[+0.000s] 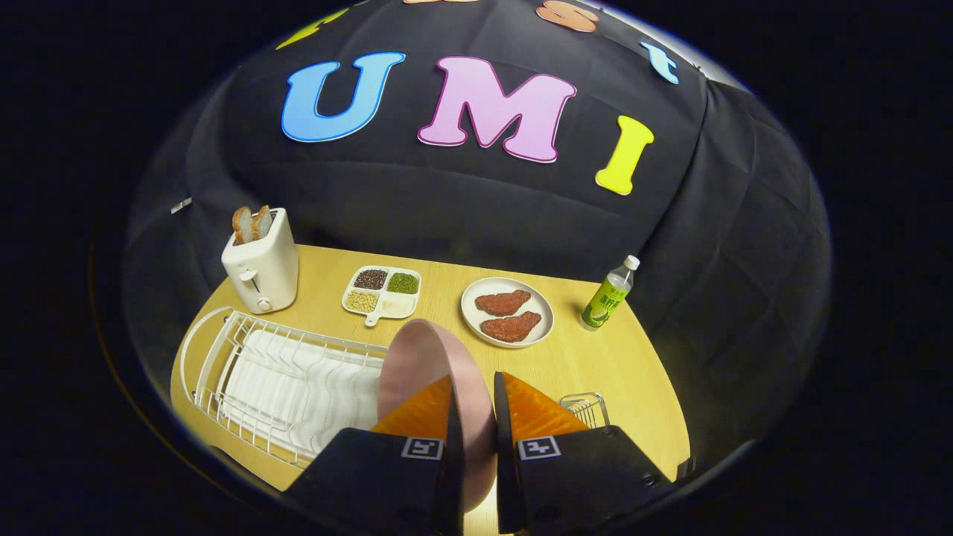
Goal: Take the plate from the dish rack, then take the spoon from the basket and place it into the plate.
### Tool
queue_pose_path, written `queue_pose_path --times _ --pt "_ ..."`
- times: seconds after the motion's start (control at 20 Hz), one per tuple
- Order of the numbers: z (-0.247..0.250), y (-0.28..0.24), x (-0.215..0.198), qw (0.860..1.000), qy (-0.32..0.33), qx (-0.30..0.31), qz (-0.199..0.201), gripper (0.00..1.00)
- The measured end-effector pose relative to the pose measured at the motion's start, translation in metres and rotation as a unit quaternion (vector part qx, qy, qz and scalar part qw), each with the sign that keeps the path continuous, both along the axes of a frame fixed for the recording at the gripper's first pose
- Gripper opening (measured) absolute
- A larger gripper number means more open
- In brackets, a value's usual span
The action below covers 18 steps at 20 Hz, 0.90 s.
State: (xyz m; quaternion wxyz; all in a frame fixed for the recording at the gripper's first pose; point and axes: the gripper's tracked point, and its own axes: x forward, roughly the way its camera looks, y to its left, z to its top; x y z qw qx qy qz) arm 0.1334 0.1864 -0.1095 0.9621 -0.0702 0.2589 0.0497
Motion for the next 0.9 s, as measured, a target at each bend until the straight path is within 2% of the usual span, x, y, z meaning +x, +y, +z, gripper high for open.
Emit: queue_pose_path --times 0.15,0.6,0.9 --pt "-0.004 -0.022 -0.028 0.998 0.029 0.053 0.024 0.21" --pt "-0.027 -0.111 -0.117 0.988 0.073 0.119 0.071 0.20" --pt "-0.075 -0.143 -0.136 0.971 0.118 0.183 0.101 0.20"
